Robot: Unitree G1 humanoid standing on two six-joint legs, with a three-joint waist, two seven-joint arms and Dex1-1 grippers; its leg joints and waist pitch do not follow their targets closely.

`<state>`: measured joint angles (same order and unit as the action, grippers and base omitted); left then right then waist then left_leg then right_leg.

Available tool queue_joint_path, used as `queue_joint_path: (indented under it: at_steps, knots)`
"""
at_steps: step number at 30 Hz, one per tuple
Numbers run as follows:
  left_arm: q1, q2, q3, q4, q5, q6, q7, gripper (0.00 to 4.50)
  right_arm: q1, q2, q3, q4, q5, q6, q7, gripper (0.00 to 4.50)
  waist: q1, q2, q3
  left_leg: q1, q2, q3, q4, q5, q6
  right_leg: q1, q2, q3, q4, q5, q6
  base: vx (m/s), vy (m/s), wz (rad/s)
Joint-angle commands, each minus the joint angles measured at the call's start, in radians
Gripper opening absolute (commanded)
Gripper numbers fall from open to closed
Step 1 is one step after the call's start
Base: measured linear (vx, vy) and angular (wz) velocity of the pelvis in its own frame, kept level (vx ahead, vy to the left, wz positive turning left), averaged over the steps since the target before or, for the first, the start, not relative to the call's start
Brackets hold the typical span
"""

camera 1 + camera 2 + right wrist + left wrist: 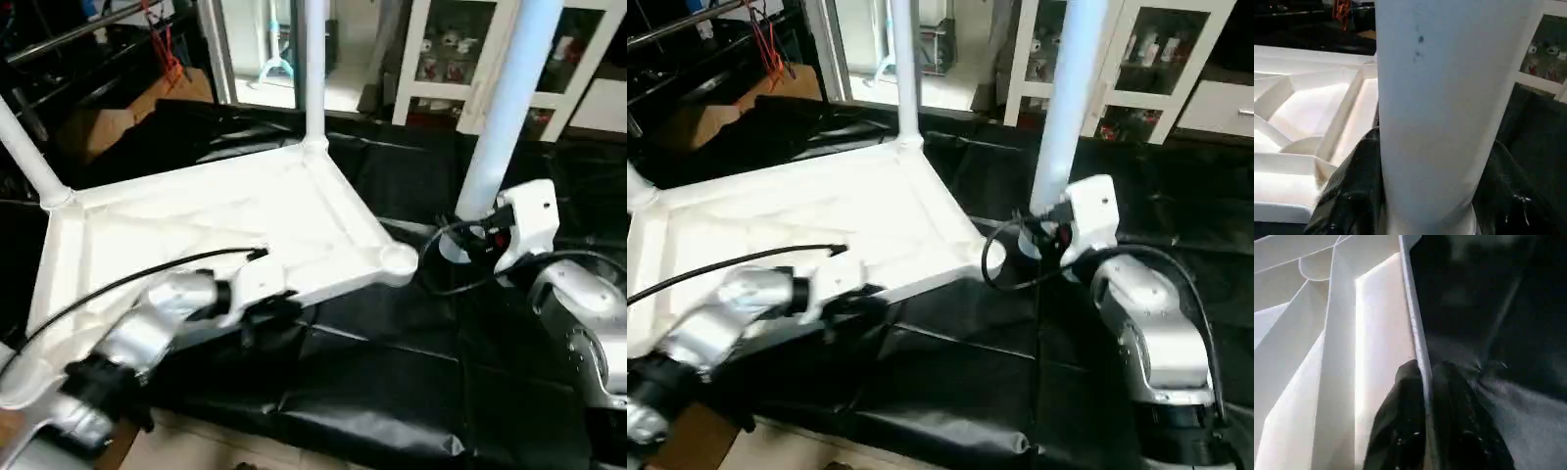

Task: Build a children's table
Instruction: Insert table leg to table base

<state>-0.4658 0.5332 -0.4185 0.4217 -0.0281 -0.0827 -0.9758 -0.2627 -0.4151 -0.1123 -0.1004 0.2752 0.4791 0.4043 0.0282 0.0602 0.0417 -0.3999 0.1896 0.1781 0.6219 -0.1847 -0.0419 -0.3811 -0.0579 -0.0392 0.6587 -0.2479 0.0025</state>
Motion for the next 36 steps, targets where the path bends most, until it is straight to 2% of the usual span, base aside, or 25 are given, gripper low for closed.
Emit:
queue_joint_path:
  at_steps: [1,4,5,7,11,13,14,15,17,19,20,21,22,23,24,26,28,29,31,32,33,34,35,36]
  knots:
    - [0.027,0.026,-0.019,0.049,0.027,-0.030,-0.039,0.21,0.010,0.013,-0.021,-0.042,0.033,-0.033,0.022,1.92,-0.007,-0.012,-0.062,0.029,0.037,-0.014,-0.070,-0.126,0.017,0.037,-0.069,0.046,-0.088,0.017,-0.209,0.000,0.000,0.00]
    - [0.027,0.042,-0.007,0.078,0.032,-0.077,-0.035,0.11,0.035,0.034,-0.031,-0.040,0.068,-0.047,0.047,1.92,-0.006,-0.011,-0.062,0.029,0.038,-0.014,-0.070,-0.127,0.026,0.037,-0.071,0.046,-0.086,0.039,-0.212,0.000,0.000,0.00]
    - [0.030,0.050,0.000,0.083,0.023,-0.098,-0.051,0.09,0.049,0.044,-0.034,-0.034,0.085,-0.060,0.065,1.92,-0.006,-0.021,-0.060,0.028,0.037,-0.012,-0.071,-0.126,0.029,0.037,-0.069,0.046,-0.086,0.039,-0.215,0.000,0.000,0.00]
    - [0.038,0.066,0.007,0.087,0.015,-0.129,-0.075,0.03,0.072,0.052,-0.034,-0.024,0.103,-0.080,0.096,1.92,-0.002,-0.019,-0.060,0.027,0.038,-0.012,-0.070,-0.126,0.035,0.038,-0.073,0.047,-0.087,0.025,-0.214,0.000,0.000,0.00]
    - [0.066,0.117,0.034,0.092,0.013,-0.194,-0.115,0.01,0.108,0.059,-0.022,-0.008,0.135,-0.093,0.162,1.92,-0.003,-0.016,-0.060,0.027,0.039,-0.014,-0.072,-0.126,0.042,0.036,-0.072,0.045,-0.085,0.032,-0.215,0.000,0.000,0.00]
    - [0.087,0.150,0.058,0.091,0.002,-0.219,-0.129,0.01,0.109,0.065,0.000,0.005,0.148,-0.102,0.206,1.92,-0.010,-0.024,-0.058,0.023,0.039,-0.014,-0.074,-0.125,0.050,0.037,-0.072,0.043,-0.083,0.032,-0.219,0.000,0.000,0.00]
    - [0.088,0.153,0.061,0.092,-0.001,-0.221,-0.129,0.01,0.107,0.066,0.003,0.008,0.151,-0.102,0.211,1.92,-0.010,-0.021,-0.058,0.024,0.039,-0.014,-0.074,-0.124,0.050,0.036,-0.072,0.043,-0.082,0.030,-0.221,0.000,0.000,0.00]
    - [0.092,0.160,0.067,0.095,-0.003,-0.229,-0.127,0.01,0.101,0.071,0.009,0.014,0.157,-0.101,0.220,1.92,-0.014,-0.027,-0.056,0.027,0.041,-0.013,-0.075,-0.125,0.053,0.034,-0.072,0.044,-0.085,0.022,-0.225,0.000,0.000,0.00]
    - [0.095,0.164,0.075,0.092,-0.010,-0.234,-0.128,0.01,0.093,0.075,0.013,0.022,0.159,-0.102,0.224,1.92,-0.014,-0.023,-0.056,0.027,0.041,-0.013,-0.075,-0.122,0.056,0.034,-0.074,0.044,-0.082,0.020,-0.229,0.000,0.000,0.00]
    - [0.122,0.175,0.116,0.038,-0.058,-0.212,-0.137,0.01,0.053,0.087,0.035,0.068,0.155,-0.105,0.245,1.92,-0.020,-0.031,-0.053,0.024,0.041,-0.013,-0.077,-0.118,0.052,0.033,-0.074,0.042,-0.081,0.011,-0.241,0.000,0.000,0.00]
    - [0.122,0.175,0.116,0.038,-0.058,-0.212,-0.137,0.01,0.053,0.087,0.035,0.068,0.155,-0.105,0.245,1.92,-0.022,-0.030,-0.054,0.024,0.041,-0.014,-0.076,-0.113,0.052,0.034,-0.074,0.042,-0.079,0.022,-0.245,0.000,0.000,0.00]
    - [0.145,0.159,0.172,-0.038,-0.146,-0.137,-0.138,0.52,0.028,0.093,0.042,0.094,0.160,-0.107,0.266,1.92,-0.025,-0.033,-0.054,0.027,0.042,-0.012,-0.076,-0.095,0.055,0.032,-0.073,0.042,-0.073,0.064,-0.259,0.000,0.000,0.00]
    - [0.162,0.158,0.194,-0.101,-0.208,-0.072,-0.150,0.52,0.013,0.097,0.043,0.107,0.160,-0.114,0.275,1.92,-0.024,-0.032,-0.053,0.026,0.042,-0.012,-0.076,-0.088,0.061,0.033,-0.072,0.042,-0.074,0.076,-0.260,0.000,0.000,0.00]
    - [0.175,0.159,0.207,-0.145,-0.248,-0.030,-0.159,0.65,0.005,0.099,0.043,0.114,0.160,-0.119,0.281,1.92,-0.025,-0.037,-0.055,0.027,0.043,-0.010,-0.074,-0.079,0.064,0.034,-0.073,0.043,-0.069,0.098,-0.266,0.000,0.000,0.00]
    - [0.192,0.155,0.217,-0.222,-0.316,0.052,-0.161,0.67,-0.010,0.102,0.039,0.128,0.160,-0.127,0.285,1.92,-0.022,-0.036,-0.053,0.027,0.041,-0.010,-0.073,-0.065,0.076,0.031,-0.073,0.043,-0.069,0.109,-0.275,0.000,0.000,0.00]
    - [0.207,0.143,0.218,-0.293,-0.363,0.112,-0.146,0.87,-0.020,0.107,0.037,0.140,0.156,-0.146,0.286,1.92,-0.012,-0.040,-0.049,0.033,0.045,-0.005,-0.073,-0.067,0.075,0.027,-0.071,0.042,-0.069,0.107,-0.288,0.000,0.000,0.00]
    - [0.212,0.126,0.211,-0.330,-0.375,0.132,-0.129,1.08,-0.022,0.106,0.043,0.140,0.149,-0.163,0.288,1.92,-0.008,-0.051,-0.039,0.033,0.045,-0.002,-0.076,-0.067,0.073,0.025,-0.066,0.044,-0.072,0.107,-0.278,0.000,0.000,0.00]
    - [0.212,0.126,0.211,-0.330,-0.375,0.132,-0.129,1.13,-0.022,0.106,0.043,0.140,0.149,-0.163,0.288,1.92,-0.004,-0.051,-0.039,0.032,0.046,-0.003,-0.076,-0.062,0.072,0.028,-0.067,0.044,-0.069,0.110,-0.272,0.000,0.000,0.00]
    - [0.179,0.045,0.191,-0.328,-0.317,0.109,-0.046,1.32,-0.028,0.104,0.038,0.100,0.179,-0.158,0.308,1.92,0.001,-0.055,-0.038,0.034,0.045,-0.001,-0.076,-0.073,0.064,0.029,-0.067,0.047,-0.073,0.095,-0.253,0.000,0.000,0.00]
    - [0.179,0.044,0.191,-0.327,-0.316,0.109,-0.045,1.44,-0.028,0.104,0.038,0.100,0.179,-0.157,0.308,1.92,0.001,-0.065,-0.034,0.031,0.044,-0.001,-0.077,-0.078,0.062,0.032,-0.068,0.049,-0.077,0.079,-0.242,0.000,0.000,0.00]
    - [0.169,0.013,0.191,-0.324,-0.260,0.108,0.004,1.56,-0.028,0.104,0.046,0.067,0.194,-0.136,0.323,1.92,0.001,-0.074,-0.038,0.032,0.045,-0.001,-0.076,-0.079,0.061,0.037,-0.069,0.049,-0.078,0.072,-0.237,0.000,0.000,0.00]
    - [0.171,0.013,0.194,-0.329,-0.263,0.125,0.005,1.56,-0.029,0.108,0.059,0.060,0.188,-0.142,0.331,1.92,0.004,-0.069,-0.036,0.029,0.046,-0.004,-0.076,-0.065,0.057,0.037,-0.072,0.048,-0.075,0.072,-0.227,0.000,0.000,0.00]
    - [0.173,0.010,0.195,-0.328,-0.257,0.143,0.026,1.62,-0.032,0.113,0.080,0.074,0.171,-0.174,0.352,1.92,0.000,-0.065,-0.033,0.028,0.045,-0.005,-0.078,-0.070,0.051,0.033,-0.069,0.047,-0.076,0.073,-0.219,0.000,0.000,0.00]
    - [0.180,0.007,0.183,-0.334,-0.239,0.160,0.049,1.69,-0.032,0.116,0.099,0.103,0.148,-0.210,0.370,1.92,-0.007,-0.068,-0.032,0.025,0.044,-0.007,-0.080,-0.080,0.041,0.036,-0.067,0.046,-0.076,0.080,-0.217,0.000,0.000,0.00]
